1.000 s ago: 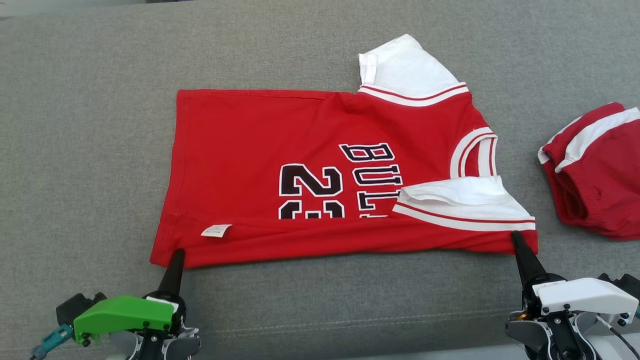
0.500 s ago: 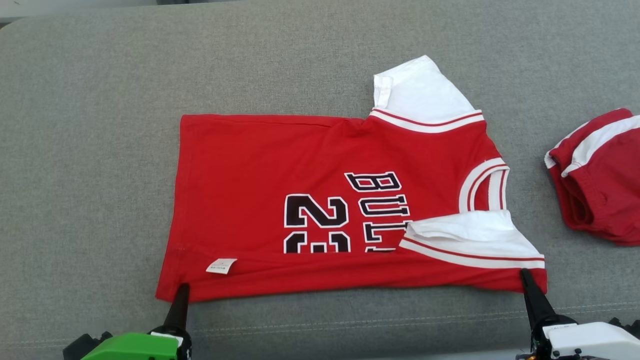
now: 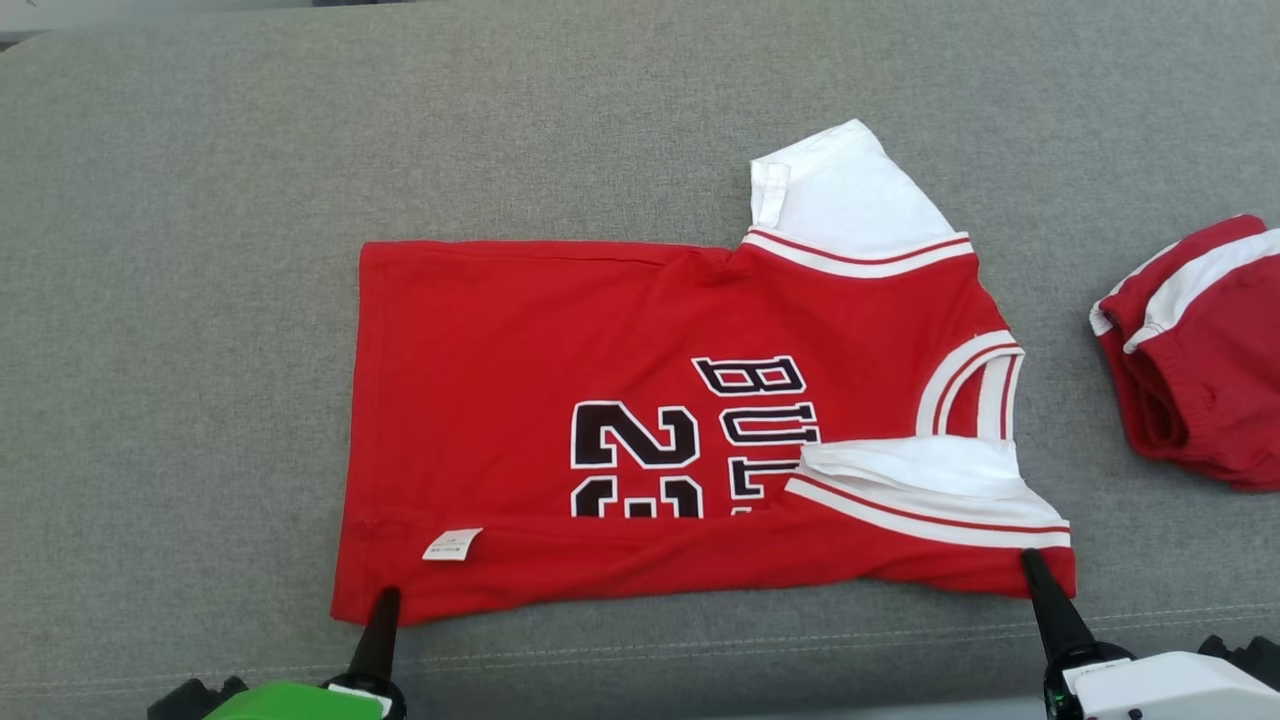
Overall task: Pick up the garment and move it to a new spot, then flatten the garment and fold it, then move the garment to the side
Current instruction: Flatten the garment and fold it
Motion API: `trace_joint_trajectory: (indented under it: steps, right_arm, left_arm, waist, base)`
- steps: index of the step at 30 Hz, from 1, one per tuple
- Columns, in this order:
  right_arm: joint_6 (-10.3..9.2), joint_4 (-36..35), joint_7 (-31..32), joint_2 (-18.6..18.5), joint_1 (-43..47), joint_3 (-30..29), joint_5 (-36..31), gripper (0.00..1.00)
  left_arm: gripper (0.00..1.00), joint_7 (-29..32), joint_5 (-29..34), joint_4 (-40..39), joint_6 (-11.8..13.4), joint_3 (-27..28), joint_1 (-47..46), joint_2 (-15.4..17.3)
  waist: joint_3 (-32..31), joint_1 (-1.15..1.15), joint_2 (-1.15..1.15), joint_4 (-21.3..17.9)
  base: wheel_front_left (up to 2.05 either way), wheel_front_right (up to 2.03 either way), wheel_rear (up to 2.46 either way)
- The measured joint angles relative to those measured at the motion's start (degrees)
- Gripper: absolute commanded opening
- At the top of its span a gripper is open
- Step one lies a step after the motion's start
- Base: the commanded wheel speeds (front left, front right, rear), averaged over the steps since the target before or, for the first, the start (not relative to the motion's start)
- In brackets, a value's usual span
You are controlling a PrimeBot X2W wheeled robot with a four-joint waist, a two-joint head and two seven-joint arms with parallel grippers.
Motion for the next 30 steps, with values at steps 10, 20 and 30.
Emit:
trace_joint_trajectory:
  steps: [10, 20, 30]
  right_arm:
    - [-0.81, 1.6, 0.7, -0.2, -0.4, 1.8, -1.0, 0.00]
    - [-1.00, 2.4, 0.9, -0.4, -0.3, 1.4, -1.4, 0.00]
    - [-1.42, 3.5, 0.9, -1.4, -0.7, 1.1, -2.8, 0.01]
  left_arm:
    - [0.22, 0.0, 0.8, 1.8, 0.5, -1.8, -0.1, 0.1]
    - [0.39, 0.0, 1.2, 2.5, 0.5, -1.6, -0.1, 0.0]
    - [0.76, 0.0, 1.2, 3.5, 1.0, -1.6, -0.2, -0.3]
  waist:
    - [-1.5, 0.00, 0.00, 0.5]
    - [-2.4, 0.00, 0.00, 0.2]
    - [-2.2, 0.00, 0.00, -0.2]
  base:
    - [0.00, 0.00, 0.00]
    - [0.00, 0.00, 0.00]
    - [0.00, 0.00, 0.00]
